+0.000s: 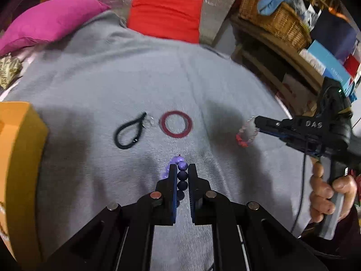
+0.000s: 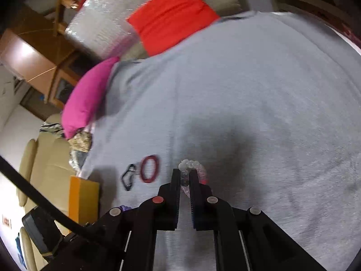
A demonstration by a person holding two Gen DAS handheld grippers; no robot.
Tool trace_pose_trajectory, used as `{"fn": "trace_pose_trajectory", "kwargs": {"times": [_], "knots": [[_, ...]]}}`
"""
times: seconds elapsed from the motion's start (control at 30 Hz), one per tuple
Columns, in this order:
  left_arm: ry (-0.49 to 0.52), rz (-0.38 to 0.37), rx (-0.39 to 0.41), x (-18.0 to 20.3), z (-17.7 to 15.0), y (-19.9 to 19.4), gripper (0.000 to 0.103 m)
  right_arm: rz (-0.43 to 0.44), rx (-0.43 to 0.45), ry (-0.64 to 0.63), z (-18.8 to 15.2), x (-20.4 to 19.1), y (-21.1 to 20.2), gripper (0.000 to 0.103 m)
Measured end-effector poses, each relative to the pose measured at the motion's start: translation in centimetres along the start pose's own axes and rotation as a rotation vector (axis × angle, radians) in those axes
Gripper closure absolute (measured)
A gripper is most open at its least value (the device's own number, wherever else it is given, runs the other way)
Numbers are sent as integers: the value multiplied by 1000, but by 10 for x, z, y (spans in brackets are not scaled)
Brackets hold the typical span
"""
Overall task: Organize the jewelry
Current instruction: 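Lift the pink bead bracelet with the right tool while the left tool grasps the purple bead bracelet, then carry both bracelets into the orange box and open both tools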
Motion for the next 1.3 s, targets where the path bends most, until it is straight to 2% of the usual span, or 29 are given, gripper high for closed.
{"fn": "trace_pose_trajectory", "kwargs": {"times": [0.3,0.4,0.53,0.7,0.87,0.97,1.07,1.3], "knots": [[-53,-6,177,-19,17,-71,94,113,4,-90,-27,-58,-2,94],[-76,16,235,-34,20,-98,94,154,1,-122,-39,-84,0,94],[-123,48,268,-61,17,-121,94,188,-14,-179,-59,-116,5,94],[-209,124,304,-109,3,-150,94,201,-31,-260,-88,-158,15,94],[-282,238,292,-162,-14,-160,94,245,-76,-284,-112,-207,33,94],[-338,268,256,-189,-27,-153,94,243,-87,-332,-126,-239,46,94],[-402,261,228,-216,-38,-144,94,250,-109,-343,-136,-263,62,94],[-487,304,177,-252,-50,-128,94,181,-170,-375,-158,-282,111,94]]}}
Point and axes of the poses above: each gripper's, at about its wrist camera, not at the fingertips, and y roughly the way its jaws point, x to its right, z to its top, the point moved 7 cm from there along y, roughly the way its jaws point, and after that the axes turned 10 degrees about y, right-handed, at the moved point
